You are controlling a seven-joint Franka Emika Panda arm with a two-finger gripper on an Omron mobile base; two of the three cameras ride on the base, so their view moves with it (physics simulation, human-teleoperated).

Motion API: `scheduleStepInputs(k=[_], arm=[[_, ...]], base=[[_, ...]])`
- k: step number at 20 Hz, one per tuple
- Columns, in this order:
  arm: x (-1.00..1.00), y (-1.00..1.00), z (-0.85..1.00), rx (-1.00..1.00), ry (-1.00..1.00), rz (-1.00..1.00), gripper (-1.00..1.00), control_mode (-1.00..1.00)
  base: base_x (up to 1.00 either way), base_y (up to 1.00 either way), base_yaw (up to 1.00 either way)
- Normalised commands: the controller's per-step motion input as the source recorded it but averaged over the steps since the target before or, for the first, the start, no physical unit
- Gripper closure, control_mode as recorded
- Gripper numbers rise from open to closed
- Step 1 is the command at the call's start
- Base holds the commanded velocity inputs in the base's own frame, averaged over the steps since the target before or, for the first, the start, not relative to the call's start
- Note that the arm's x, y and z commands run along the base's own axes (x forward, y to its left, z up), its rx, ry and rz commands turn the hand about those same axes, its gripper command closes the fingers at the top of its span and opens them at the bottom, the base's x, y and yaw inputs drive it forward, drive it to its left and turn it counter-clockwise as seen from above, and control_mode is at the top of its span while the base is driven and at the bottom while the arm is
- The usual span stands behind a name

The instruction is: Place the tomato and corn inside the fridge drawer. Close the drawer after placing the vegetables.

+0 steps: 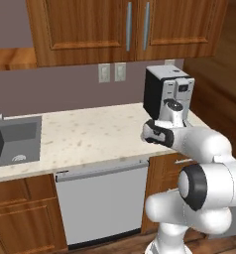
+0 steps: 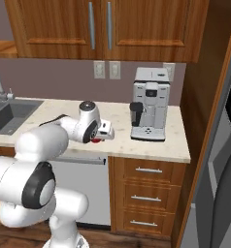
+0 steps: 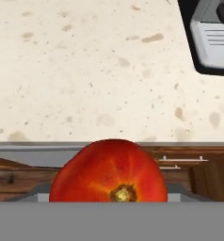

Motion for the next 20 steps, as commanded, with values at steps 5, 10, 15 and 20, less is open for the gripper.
scheduleStepInputs(k=[5, 10, 15, 20], arm=[[-1.0, 0.07, 0.45, 0.0, 0.0, 0.0, 1.0, -1.0], [-0.99, 0.25, 0.16, 0.0, 0.0, -0.01, 1.0, -1.0], [-0.42, 0.35, -0.02, -0.03, 0.0, 0.01, 1.0, -1.0], [-0.16, 0.0, 0.0, 0.0, -0.02, -0.02, 1.0, -1.0]], base=[[0.0, 0.0, 0.0], [0.0, 0.0, 0.0], [0.0, 0.0, 0.0], [0.0, 0.0, 0.0]])
